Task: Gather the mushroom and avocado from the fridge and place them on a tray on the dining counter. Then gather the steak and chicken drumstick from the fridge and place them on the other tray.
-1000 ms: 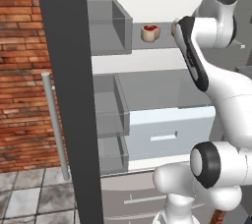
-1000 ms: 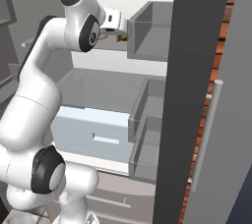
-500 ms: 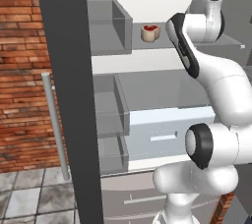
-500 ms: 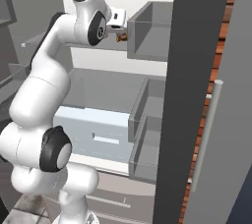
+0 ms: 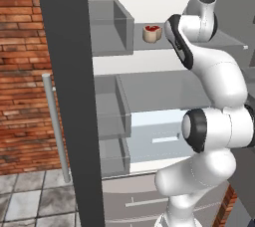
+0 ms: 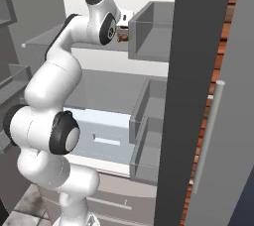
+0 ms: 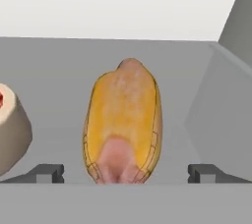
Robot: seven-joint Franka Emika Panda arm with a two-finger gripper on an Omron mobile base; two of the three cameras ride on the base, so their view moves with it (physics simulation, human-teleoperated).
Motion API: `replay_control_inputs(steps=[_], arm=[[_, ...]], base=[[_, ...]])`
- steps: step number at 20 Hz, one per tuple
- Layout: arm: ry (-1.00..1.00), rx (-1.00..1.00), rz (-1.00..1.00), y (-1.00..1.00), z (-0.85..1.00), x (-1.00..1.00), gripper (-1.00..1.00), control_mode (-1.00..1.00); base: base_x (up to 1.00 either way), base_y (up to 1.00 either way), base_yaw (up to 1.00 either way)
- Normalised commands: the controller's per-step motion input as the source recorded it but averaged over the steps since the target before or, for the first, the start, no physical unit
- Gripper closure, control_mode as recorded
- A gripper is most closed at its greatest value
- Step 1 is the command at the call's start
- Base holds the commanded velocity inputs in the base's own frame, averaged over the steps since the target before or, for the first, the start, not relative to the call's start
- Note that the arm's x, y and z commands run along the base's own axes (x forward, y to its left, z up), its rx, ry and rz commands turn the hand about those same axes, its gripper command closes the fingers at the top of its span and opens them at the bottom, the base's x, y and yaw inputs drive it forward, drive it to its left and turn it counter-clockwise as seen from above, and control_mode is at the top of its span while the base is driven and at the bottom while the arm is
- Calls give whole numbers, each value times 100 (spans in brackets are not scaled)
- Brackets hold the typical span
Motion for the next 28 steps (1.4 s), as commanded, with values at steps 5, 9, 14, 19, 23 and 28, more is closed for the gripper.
replay_control_inputs(steps=[5,9,14,19,23,28], arm=[[0,0,0,-9,-2,39,-100,-100],[0,0,0,-5,-1,33,-100,-100],[1,0,0,-3,-3,27,-100,-100],[6,0,0,0,-13,18,-100,-100],[1,0,0,0,-17,-6,-100,-100],[0,0,0,0,-14,-15,-100,-100]], base=[[0,0,0],[0,0,0],[0,0,0],[0,0,0],[0,0,0],[0,0,0]])
